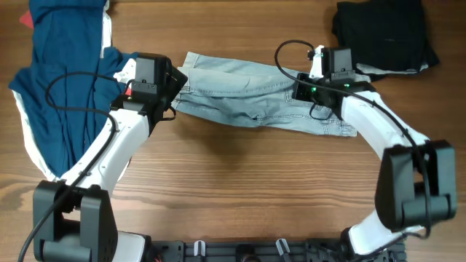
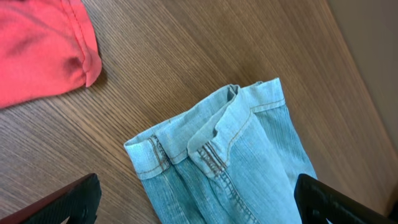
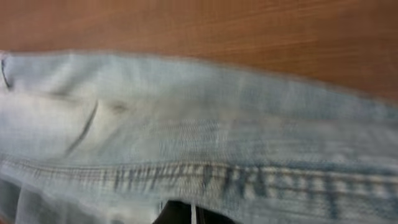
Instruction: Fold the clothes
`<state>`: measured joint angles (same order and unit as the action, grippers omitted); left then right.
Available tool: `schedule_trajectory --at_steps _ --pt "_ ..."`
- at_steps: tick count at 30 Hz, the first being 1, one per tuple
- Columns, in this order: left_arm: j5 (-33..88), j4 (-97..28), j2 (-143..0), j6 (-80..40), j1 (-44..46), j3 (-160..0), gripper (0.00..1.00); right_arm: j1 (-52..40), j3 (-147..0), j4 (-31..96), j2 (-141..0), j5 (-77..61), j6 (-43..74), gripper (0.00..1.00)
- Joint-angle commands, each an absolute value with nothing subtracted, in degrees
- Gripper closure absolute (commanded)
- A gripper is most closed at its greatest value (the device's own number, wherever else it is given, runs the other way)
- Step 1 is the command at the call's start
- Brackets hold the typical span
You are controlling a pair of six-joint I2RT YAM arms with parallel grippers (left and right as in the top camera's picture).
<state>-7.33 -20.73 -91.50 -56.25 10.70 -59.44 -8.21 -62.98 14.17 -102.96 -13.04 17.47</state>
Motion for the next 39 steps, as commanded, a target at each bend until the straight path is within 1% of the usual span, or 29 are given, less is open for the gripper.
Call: schedule_trajectory --at_steps 1,6,11,17,20,23,29,32,35,39 --pt "-6.9 -21.0 -90.1 -55.7 10.5 -60.1 0.0 -8.4 -62.6 7.1 -109.1 -11.9 20.0 0.96" --pt "-6.9 -22.3 -90.1 -55.7 10.5 -60.1 0.0 -8.4 -62.7 -4.4 -116.8 -11.9 22.8 0.96" --pt "-6.9 -24.7 -90.1 -55.7 10.5 -60.1 0.0 -8.4 -63.3 -13.0 -118.2 -15.6 23.2 0.96" --pt "-7.1 -26.0 -90.7 -55.7 10.5 -60.1 0.0 -9.2 -68.1 -13.0 -118.2 -27.1 24.1 0.96" --pt "-7.1 -26.0 -91.1 -55.8 10.5 -60.1 0.0 -11.0 -68.4 -12.8 -118.2 -29.2 24.0 0.95" --pt "-7.1 -25.9 -91.2 -55.8 10.5 -60.1 0.0 -13.6 -68.4 -11.3 -118.3 -28.6 22.0 0.95" --pt "-7.1 -26.0 -91.2 -55.7 10.5 -60.1 0.0 -18.4 -68.4 -8.8 -119.1 -20.7 20.5 0.96" --pt "-8.7 -26.0 -91.2 -55.8 10.5 -60.1 0.0 -18.7 -69.2 -9.6 -119.0 -22.9 20.4 0.96" --pt "-10.4 -26.0 -91.2 -55.8 10.5 -60.1 0.0 -18.8 -69.8 -8.4 -119.0 -26.3 17.9 0.96" --pt "-10.5 -26.0 -91.2 -55.8 10.4 -60.1 0.0 -20.0 -69.8 -6.3 -119.9 -25.3 15.0 0.96"
